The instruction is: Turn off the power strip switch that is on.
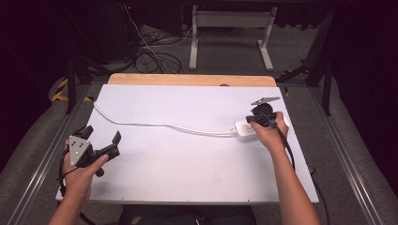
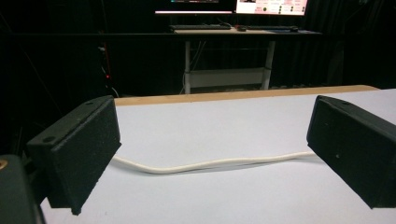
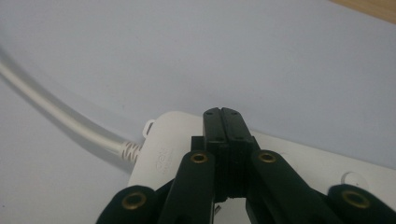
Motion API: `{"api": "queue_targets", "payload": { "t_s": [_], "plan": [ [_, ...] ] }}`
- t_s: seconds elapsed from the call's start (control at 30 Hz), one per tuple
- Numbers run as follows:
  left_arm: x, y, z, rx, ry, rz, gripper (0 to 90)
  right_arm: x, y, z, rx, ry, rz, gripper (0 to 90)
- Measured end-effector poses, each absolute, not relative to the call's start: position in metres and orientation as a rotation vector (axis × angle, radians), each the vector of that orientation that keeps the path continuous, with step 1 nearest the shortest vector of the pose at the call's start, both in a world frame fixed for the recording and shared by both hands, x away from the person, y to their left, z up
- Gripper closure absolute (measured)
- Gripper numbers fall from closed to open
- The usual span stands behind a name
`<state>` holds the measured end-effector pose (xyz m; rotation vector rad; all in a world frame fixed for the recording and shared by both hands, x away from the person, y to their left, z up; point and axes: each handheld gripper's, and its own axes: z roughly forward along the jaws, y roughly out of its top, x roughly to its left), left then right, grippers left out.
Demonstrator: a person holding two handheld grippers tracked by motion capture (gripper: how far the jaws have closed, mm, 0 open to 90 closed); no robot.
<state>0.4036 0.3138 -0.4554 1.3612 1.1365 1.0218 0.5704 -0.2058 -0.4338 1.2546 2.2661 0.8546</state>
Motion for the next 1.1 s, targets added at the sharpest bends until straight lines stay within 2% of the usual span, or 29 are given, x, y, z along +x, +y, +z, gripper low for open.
{"api": "queue_targets", "payload": {
  "t_s": [1.1],
  "plan": [
    [0.405,0.31,-0.456,1.383,1.118,1.015,3.5,0.572,-0.2,-0.452,1.22,2.21,0.803,90.0]
  ]
}}
